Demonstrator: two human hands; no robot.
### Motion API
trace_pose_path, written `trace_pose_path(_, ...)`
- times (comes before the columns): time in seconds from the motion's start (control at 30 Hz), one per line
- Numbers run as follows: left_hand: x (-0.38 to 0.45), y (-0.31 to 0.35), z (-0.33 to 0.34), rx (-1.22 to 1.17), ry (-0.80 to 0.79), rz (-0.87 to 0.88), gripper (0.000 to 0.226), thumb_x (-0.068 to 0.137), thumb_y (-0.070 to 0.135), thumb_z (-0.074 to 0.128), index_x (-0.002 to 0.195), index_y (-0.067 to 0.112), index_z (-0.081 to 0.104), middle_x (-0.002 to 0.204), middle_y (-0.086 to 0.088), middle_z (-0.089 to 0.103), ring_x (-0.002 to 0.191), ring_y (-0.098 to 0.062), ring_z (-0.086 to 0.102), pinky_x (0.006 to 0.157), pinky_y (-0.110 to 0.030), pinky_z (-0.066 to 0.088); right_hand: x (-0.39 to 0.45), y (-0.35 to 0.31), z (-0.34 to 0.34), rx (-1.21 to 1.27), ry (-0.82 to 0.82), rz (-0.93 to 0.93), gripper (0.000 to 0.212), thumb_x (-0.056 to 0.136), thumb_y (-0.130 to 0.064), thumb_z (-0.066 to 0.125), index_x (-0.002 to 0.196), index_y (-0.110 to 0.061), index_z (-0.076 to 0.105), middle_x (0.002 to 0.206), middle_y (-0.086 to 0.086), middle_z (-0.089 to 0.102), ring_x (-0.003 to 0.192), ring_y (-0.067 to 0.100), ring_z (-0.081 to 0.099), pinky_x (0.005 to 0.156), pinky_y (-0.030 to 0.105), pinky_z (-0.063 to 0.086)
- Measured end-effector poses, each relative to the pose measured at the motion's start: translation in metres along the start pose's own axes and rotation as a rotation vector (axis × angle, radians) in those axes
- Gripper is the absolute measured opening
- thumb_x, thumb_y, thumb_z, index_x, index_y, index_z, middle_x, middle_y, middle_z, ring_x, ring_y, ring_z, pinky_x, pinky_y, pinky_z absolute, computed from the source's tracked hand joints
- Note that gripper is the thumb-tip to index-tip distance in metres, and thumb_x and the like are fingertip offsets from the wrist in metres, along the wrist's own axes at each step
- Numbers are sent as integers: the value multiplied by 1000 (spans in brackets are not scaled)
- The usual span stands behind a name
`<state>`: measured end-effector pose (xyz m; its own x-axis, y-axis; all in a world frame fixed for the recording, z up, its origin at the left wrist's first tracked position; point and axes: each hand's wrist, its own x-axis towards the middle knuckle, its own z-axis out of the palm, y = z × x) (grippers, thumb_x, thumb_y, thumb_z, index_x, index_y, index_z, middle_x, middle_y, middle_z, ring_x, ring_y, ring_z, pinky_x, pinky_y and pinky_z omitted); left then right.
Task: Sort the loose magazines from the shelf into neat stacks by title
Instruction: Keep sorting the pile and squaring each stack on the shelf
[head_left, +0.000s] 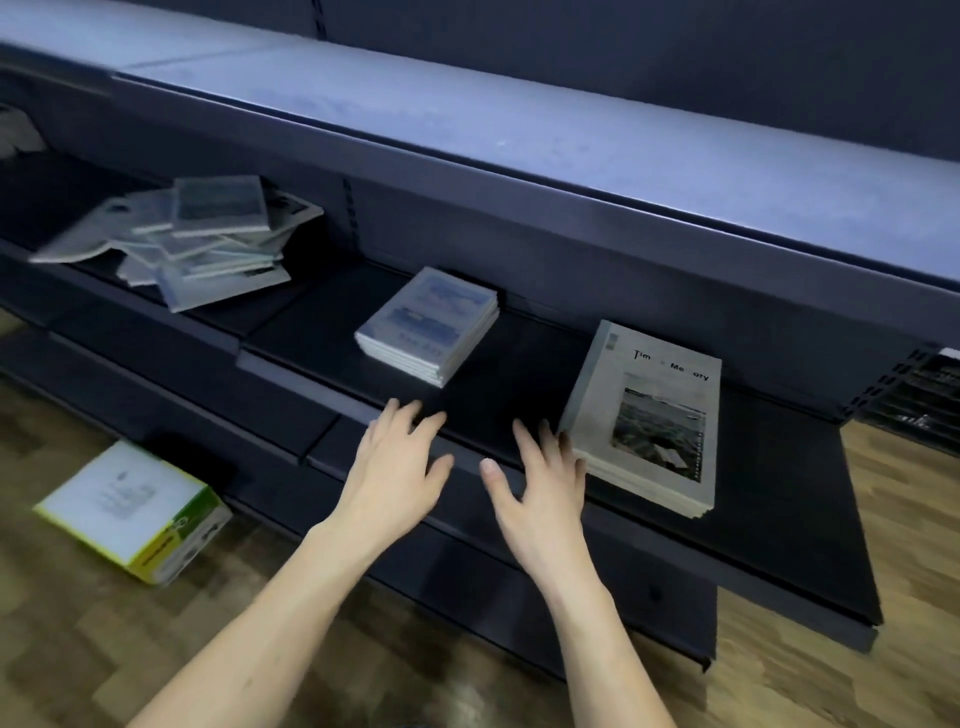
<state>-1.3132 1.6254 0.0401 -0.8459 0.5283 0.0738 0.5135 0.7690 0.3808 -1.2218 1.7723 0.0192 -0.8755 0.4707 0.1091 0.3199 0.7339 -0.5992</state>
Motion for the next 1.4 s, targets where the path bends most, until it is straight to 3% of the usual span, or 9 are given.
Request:
trace_pose_path(0.23,-11,-63,-27,-42,38,-76,55,99,40,47,150,25,33,159,-5,24,150,-23,6,122,-41,13,4,-57,39,66,-75,-47,60,101,-53,40,155,-33,23,165,-1,15,153,19,-3,122,42,-5)
trace_pose_path(0.77,-29,-265,-109,-136,101,-189,54,99,40,47,150,28,33,160,1,22,151,-18,4,122,-39,15,8,-233,168,130,-144,-76,57,102,-50,39,154,-29,29,162,-8,24,152,13,5,123,43,0)
trace_pose_path(1.27,-6,-371,-145,-150,131,-304,53,100,39,44,151,29,31,160,0,23,148,-21,15,120,-37,15,64,-319,247,161,-245,-119,58,101,-49,42,154,-29,28,163,-4,20,152,12,4,124,44,1)
trace_pose_path(1.4,23,-392,-157,-145,153,-289,54,100,39,43,151,29,30,160,1,23,148,-18,16,121,-36,11,107,-344,262,226,-228,-105,59,100,-49,45,154,-30,29,163,-5,20,151,14,7,123,47,9)
